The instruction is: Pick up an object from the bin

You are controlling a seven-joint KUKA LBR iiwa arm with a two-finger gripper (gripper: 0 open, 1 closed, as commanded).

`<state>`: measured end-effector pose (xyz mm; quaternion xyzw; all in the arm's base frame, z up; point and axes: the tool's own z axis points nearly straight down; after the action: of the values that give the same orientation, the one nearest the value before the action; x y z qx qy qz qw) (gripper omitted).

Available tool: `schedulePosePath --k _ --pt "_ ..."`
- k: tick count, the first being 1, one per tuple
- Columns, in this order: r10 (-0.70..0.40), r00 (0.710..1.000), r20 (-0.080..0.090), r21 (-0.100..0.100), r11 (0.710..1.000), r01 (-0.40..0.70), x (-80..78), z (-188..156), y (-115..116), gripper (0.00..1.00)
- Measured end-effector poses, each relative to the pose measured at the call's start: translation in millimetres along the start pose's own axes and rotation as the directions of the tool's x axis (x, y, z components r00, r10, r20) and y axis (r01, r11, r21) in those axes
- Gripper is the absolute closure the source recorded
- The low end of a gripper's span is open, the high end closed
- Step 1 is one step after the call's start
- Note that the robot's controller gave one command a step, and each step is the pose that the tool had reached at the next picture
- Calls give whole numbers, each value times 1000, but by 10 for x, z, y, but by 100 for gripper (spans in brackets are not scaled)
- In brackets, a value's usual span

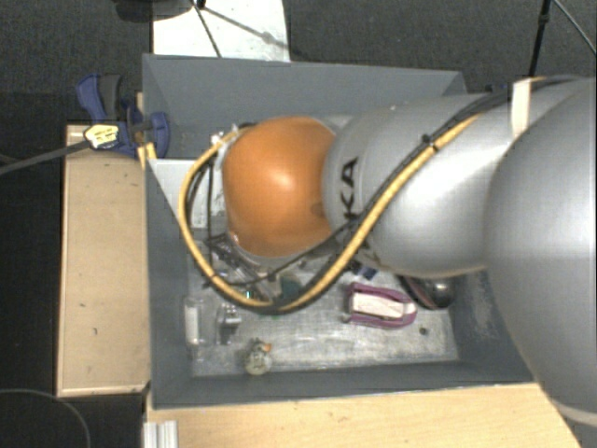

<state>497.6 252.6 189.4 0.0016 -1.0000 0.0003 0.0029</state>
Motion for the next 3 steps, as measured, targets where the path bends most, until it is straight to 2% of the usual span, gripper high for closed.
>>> schedulePosePath --k 1,2,3 --pt "137 990 10 -5 991 -137 -241 924 -666 0" --pt "146 989 11 -5 989 -146 -358 1173 -1223 0" --pt "151 988 20 -7 988 -151 -382 1145 -1207 100"
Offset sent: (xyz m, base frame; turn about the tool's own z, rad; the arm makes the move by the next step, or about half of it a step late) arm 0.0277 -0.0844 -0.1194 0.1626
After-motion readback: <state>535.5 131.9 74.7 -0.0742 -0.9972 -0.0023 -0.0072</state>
